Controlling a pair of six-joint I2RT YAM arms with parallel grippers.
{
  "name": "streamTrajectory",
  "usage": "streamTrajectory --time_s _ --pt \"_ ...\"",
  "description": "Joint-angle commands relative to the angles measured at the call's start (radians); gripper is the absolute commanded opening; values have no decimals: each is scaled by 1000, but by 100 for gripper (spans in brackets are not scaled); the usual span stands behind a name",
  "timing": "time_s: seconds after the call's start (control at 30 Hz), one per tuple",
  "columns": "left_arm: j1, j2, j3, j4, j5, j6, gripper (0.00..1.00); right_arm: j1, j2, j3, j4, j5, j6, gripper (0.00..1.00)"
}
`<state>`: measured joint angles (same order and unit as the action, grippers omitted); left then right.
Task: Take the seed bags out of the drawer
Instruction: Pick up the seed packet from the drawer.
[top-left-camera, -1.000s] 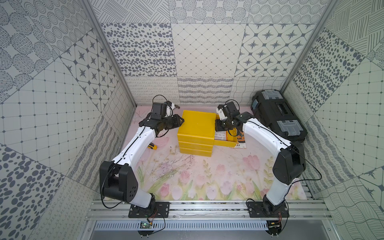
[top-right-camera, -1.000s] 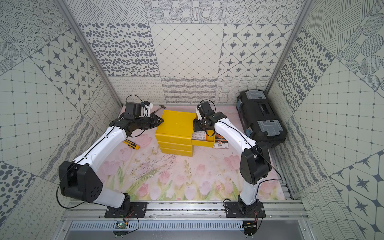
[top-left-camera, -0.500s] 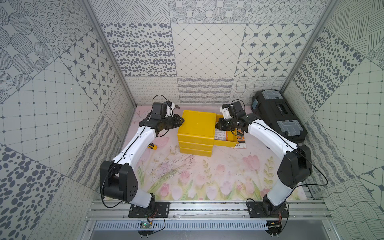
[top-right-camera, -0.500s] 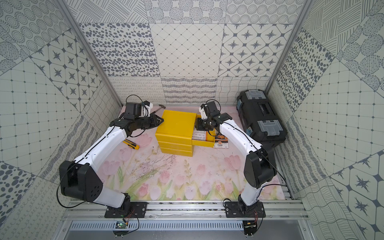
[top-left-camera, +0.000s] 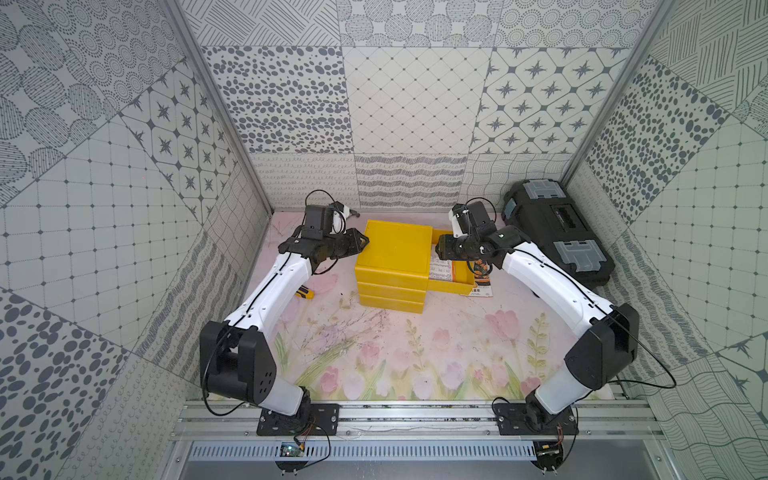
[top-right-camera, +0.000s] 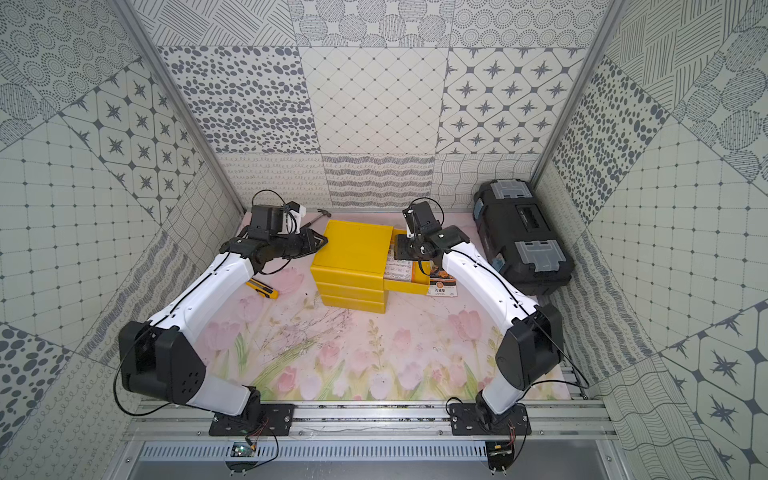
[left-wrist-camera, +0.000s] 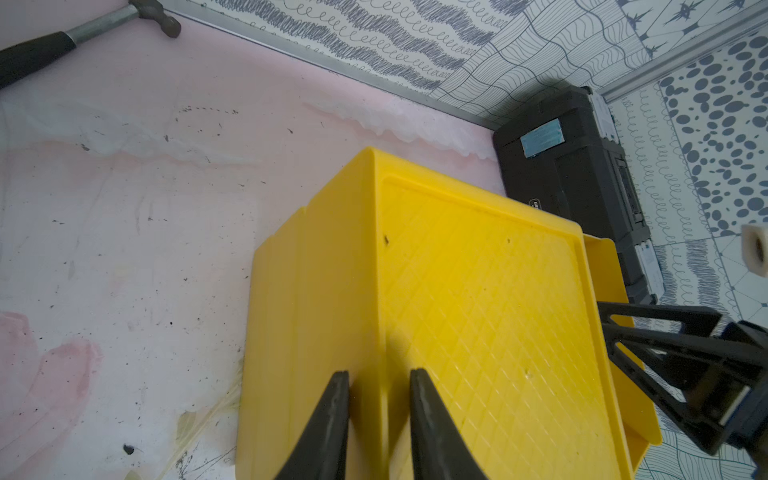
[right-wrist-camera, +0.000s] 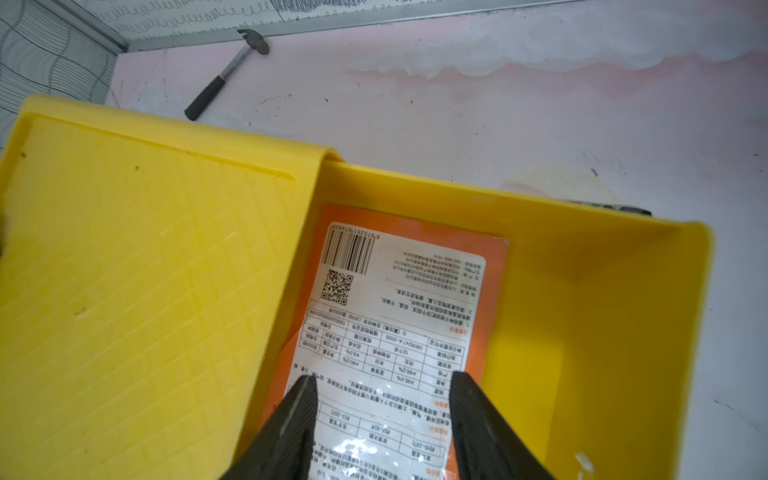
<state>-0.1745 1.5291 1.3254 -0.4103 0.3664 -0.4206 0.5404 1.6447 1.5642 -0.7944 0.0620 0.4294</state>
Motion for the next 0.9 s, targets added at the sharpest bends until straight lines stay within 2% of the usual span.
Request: streamTrajectory --time_s 0.0,0.3,0.53,0.7,0.87 --pt "-4 20 -23 -205 5 1 27 18 47 43 -40 117 -8 59" --pt "-5 19 -27 -200 8 -1 27 33 133 94 -70 211 7 65" --pt "-5 22 -27 -197 8 -3 27 33 170 109 -71 234 20 72" --pt "-5 21 -26 -196 12 -4 27 31 204 123 -71 201 40 75" --pt "-4 18 -28 -196 11 -3 27 20 226 129 -59 116 72 75"
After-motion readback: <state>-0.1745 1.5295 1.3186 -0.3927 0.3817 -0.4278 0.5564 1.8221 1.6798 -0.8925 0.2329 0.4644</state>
